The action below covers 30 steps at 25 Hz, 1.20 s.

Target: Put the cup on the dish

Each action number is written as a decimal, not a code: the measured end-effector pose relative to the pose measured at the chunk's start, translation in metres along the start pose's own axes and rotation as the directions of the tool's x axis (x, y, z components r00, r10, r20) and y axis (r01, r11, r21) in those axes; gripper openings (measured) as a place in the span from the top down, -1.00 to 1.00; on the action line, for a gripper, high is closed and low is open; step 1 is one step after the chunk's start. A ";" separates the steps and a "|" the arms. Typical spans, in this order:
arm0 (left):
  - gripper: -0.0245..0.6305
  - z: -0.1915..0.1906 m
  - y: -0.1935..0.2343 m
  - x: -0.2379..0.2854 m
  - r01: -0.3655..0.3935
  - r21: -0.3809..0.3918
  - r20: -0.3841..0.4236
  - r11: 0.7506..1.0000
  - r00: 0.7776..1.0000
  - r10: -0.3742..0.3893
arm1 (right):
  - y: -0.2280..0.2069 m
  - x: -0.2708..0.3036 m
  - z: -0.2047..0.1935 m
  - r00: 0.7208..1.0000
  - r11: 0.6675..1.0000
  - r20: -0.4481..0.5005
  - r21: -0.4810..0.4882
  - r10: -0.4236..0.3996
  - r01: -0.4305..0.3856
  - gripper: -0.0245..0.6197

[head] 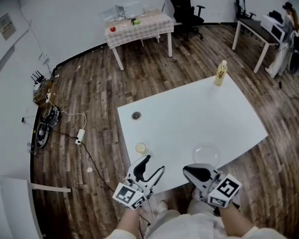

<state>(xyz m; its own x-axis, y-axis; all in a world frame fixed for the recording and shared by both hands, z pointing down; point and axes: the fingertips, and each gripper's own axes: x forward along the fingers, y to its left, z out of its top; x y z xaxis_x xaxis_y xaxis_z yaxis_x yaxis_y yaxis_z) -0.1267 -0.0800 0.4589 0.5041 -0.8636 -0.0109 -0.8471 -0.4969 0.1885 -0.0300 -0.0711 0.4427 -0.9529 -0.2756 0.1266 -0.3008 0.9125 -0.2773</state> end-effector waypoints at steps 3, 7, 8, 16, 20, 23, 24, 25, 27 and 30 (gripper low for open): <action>0.03 -0.012 0.022 -0.004 -0.052 0.003 -0.014 0.999 0.999 0.052 | -0.001 -0.001 -0.008 1.000 1.000 -0.008 0.008 -0.007 0.007 0.82; -0.08 -0.022 0.049 -0.008 -0.107 0.010 -0.034 0.994 0.994 0.107 | -0.001 -0.001 -0.014 1.000 1.000 -0.018 0.013 -0.016 0.016 0.82; -0.08 -0.024 0.054 -0.008 -0.115 0.013 -0.040 0.993 0.993 0.116 | -0.001 -0.001 -0.015 1.000 1.000 -0.021 0.016 -0.019 0.020 0.82; -0.09 -0.052 0.082 -0.004 -0.145 0.026 -0.078 0.989 0.986 0.147 | -0.005 0.000 -0.018 0.999 0.999 -0.032 0.014 -0.035 0.036 0.82; -0.11 -0.071 0.103 -0.004 -0.165 0.027 -0.111 0.986 0.980 0.167 | -0.004 0.005 -0.019 0.998 0.999 -0.043 0.021 -0.043 0.044 0.82; -0.11 -0.083 0.116 -0.004 -0.169 0.029 -0.146 0.985 0.974 0.172 | -0.004 0.009 -0.020 0.997 0.998 -0.056 0.023 -0.054 0.055 0.82; -0.11 -0.087 0.119 -0.003 -0.168 0.033 -0.158 0.985 0.972 0.171 | -0.005 0.009 -0.020 0.996 0.998 -0.061 0.025 -0.058 0.060 0.82; -0.11 -0.091 0.122 -0.001 -0.166 0.039 -0.170 0.985 0.971 0.170 | -0.005 0.009 -0.021 0.996 0.998 -0.065 0.026 -0.063 0.065 0.82; -0.11 -0.099 0.127 0.001 -0.162 0.050 -0.187 0.986 0.968 0.168 | -0.007 0.009 -0.022 0.995 0.997 -0.073 0.025 -0.071 0.073 0.82; -0.11 -0.109 0.135 0.001 -0.163 0.064 -0.209 0.985 0.963 0.173 | -0.007 0.010 -0.025 0.994 0.997 -0.080 0.013 -0.078 0.079 0.82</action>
<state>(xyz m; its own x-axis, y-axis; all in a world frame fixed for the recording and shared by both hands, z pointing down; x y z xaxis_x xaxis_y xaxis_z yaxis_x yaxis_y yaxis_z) -0.2224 -0.1393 0.5911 0.3742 -0.8991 0.2272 -0.9268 -0.3542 0.1246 -0.0363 -0.0729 0.4697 -0.9204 -0.3205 0.2238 -0.3756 0.8838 -0.2789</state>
